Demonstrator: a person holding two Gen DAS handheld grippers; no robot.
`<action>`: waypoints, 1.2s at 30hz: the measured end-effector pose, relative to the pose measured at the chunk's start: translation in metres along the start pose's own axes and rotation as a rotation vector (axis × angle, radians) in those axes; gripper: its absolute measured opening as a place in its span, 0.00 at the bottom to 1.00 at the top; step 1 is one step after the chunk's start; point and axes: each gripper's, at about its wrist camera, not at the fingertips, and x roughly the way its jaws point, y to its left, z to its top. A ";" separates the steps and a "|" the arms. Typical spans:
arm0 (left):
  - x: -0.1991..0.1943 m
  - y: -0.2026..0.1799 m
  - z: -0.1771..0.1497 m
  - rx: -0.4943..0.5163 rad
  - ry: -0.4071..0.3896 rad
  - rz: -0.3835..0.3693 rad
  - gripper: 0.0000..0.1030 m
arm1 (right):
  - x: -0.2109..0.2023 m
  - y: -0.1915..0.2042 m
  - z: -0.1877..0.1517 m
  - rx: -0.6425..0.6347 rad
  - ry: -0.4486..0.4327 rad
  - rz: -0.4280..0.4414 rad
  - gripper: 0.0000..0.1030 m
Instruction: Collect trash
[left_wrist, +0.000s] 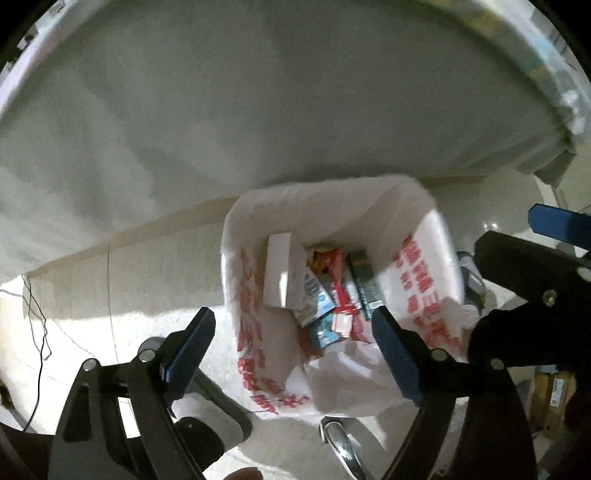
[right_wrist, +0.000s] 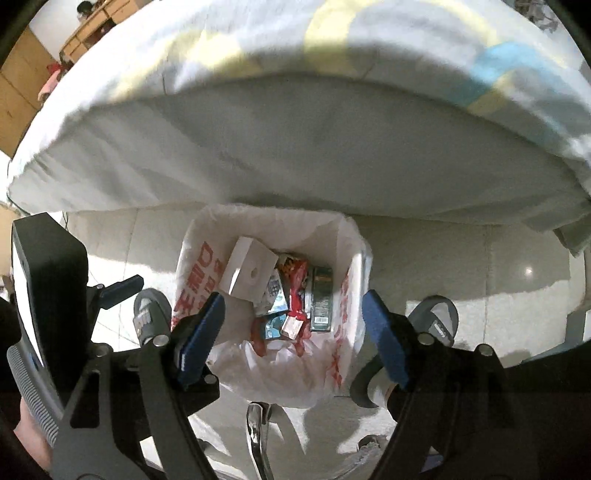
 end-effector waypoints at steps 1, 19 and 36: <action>-0.005 -0.003 -0.001 0.010 -0.010 -0.001 0.82 | -0.005 -0.002 -0.001 0.007 -0.011 0.001 0.73; -0.074 0.002 -0.009 -0.085 -0.132 -0.018 0.82 | -0.149 0.000 -0.007 0.030 -0.274 0.029 0.79; -0.304 0.040 -0.001 -0.201 -0.570 0.161 0.92 | -0.354 0.024 -0.008 -0.028 -0.678 0.021 0.93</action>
